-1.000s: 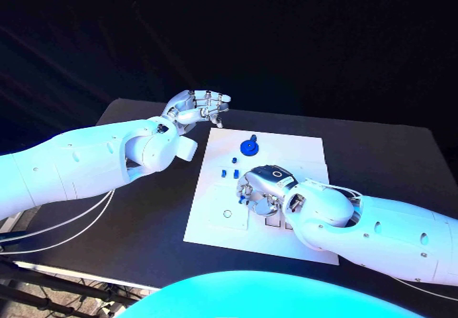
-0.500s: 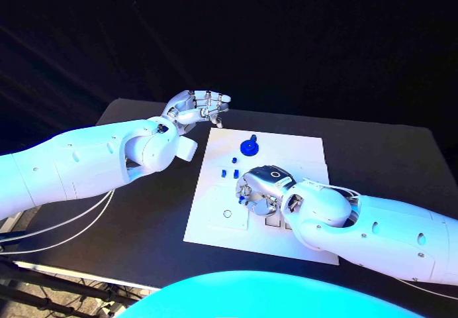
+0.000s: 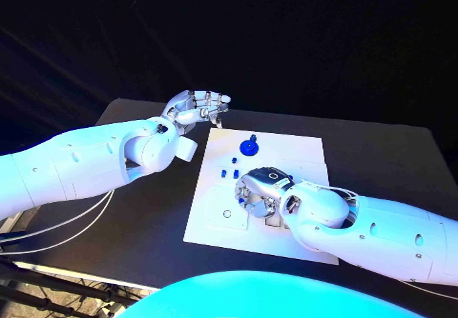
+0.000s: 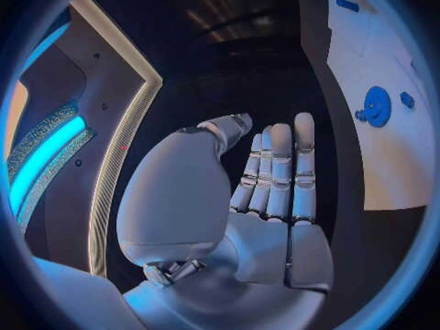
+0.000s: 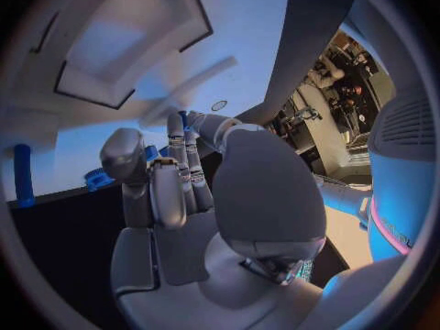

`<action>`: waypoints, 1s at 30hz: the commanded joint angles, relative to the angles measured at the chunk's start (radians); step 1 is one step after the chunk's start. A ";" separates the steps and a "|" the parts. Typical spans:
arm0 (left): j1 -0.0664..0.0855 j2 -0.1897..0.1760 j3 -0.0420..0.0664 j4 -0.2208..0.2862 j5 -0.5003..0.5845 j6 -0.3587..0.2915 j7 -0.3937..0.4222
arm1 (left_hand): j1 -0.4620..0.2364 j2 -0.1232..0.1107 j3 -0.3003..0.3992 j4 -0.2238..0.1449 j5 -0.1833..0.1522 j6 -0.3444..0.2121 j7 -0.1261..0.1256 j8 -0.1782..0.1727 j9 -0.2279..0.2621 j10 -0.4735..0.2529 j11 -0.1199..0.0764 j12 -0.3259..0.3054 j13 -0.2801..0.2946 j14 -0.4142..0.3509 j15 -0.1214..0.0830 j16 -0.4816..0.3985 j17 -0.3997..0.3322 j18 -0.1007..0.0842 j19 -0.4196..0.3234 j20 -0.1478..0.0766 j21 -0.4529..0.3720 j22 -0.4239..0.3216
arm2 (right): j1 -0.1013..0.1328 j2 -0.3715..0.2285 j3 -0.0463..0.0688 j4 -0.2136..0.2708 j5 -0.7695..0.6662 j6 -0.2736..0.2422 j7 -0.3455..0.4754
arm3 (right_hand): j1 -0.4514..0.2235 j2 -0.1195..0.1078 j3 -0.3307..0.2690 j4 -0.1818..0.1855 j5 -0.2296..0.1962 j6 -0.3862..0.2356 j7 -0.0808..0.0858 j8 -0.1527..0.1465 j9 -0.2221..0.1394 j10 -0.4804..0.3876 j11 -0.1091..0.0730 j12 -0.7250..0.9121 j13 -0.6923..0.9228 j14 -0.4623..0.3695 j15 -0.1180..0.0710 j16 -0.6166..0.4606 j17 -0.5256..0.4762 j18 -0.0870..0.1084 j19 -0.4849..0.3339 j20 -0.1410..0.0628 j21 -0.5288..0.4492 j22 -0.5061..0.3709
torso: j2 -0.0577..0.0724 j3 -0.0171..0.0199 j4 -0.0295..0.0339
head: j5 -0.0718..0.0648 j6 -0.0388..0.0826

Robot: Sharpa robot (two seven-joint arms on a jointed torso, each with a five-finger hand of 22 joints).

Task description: Assemble the parts on the task board

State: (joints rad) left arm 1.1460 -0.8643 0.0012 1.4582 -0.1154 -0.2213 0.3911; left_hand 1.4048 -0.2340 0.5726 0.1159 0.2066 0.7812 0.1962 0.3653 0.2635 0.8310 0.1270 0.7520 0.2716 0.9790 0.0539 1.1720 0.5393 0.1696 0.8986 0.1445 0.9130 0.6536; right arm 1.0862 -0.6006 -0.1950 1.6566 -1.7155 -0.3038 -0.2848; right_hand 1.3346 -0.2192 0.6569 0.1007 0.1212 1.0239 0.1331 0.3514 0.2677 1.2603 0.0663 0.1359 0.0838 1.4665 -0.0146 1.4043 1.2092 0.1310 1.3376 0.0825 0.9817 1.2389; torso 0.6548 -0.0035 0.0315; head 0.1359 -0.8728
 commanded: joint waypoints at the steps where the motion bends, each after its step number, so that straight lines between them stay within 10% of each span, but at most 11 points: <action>1: 0.001 0.001 0.001 0.002 -0.004 0.017 0.003 | 0.010 0.002 -0.007 0.001 0.002 -0.008 0.001 0.003 -0.002 -0.008 0.001 -0.005 -0.001 -0.005 0.005 0.005 -0.001 0.013 0.001 0.008 -0.001 0.000 | -0.003 -0.001 -0.002 -0.001 -0.005 0.029 -0.002 | -0.014 -0.008 -0.010 -0.001 0.001 -0.024 0.010 -0.025 -0.011 -0.021 0.007 -0.012 -0.002 0.033 0.007 0.003 0.005 -0.014 -0.003 0.008 -0.008 -0.003 | -0.001 -0.0001 0.0001 | 0.000 0.000; 20: 0.001 -0.004 0.000 0.002 -0.011 0.032 -0.005 | 0.006 0.002 -0.013 0.004 0.001 -0.015 0.003 0.006 -0.003 -0.015 0.003 -0.005 -0.005 -0.006 0.006 0.009 -0.003 0.014 0.001 0.010 -0.002 -0.001 | 0.000 -0.043 0.000 0.042 0.015 -0.053 0.002 | -0.040 -0.054 -0.061 -0.021 -0.001 -0.103 0.024 -0.090 -0.029 -0.134 0.030 -0.021 -0.010 0.026 0.028 -0.002 -0.006 -0.004 -0.020 0.029 -0.070 -0.032 | -0.001 0.0007 0.0002 | -0.004 0.000; 30: 0.001 -0.007 0.000 0.002 -0.012 0.035 -0.006 | 0.004 0.002 -0.015 0.006 0.001 -0.018 0.004 0.006 -0.003 -0.018 0.004 -0.005 -0.006 -0.006 0.007 0.009 -0.004 0.014 0.001 0.011 -0.003 -0.001 | 0.052 -0.152 0.012 0.121 0.033 -0.083 -0.021 | -0.043 -0.058 -0.079 -0.020 -0.001 -0.099 0.023 -0.090 -0.028 -0.143 0.030 -0.011 -0.008 0.026 0.027 -0.001 -0.006 -0.004 -0.018 0.029 -0.069 -0.031 | -0.001 0.0000 -0.0012 | -0.012 0.000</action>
State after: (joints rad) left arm 1.1458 -0.8717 0.0000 1.4578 -0.1225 -0.2061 0.3816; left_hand 1.4048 -0.2340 0.5629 0.1200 0.2066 0.7702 0.1998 0.3653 0.2615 0.8201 0.1305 0.7519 0.2671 0.9754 0.0575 1.1758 0.5367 0.1698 0.9023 0.1483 0.9130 0.6536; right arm 1.1327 -0.7442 -0.1840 1.7679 -1.6922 -0.3656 -0.2920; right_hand 1.2920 -0.2695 0.5813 0.0803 0.1218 0.9237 0.1585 0.2648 0.2400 1.1234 0.0965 0.1189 0.0749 1.4684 0.0055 1.4043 1.2035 0.1312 1.3215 0.1061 0.9158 1.2084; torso 0.6544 -0.0035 0.0318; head 0.1260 -0.8728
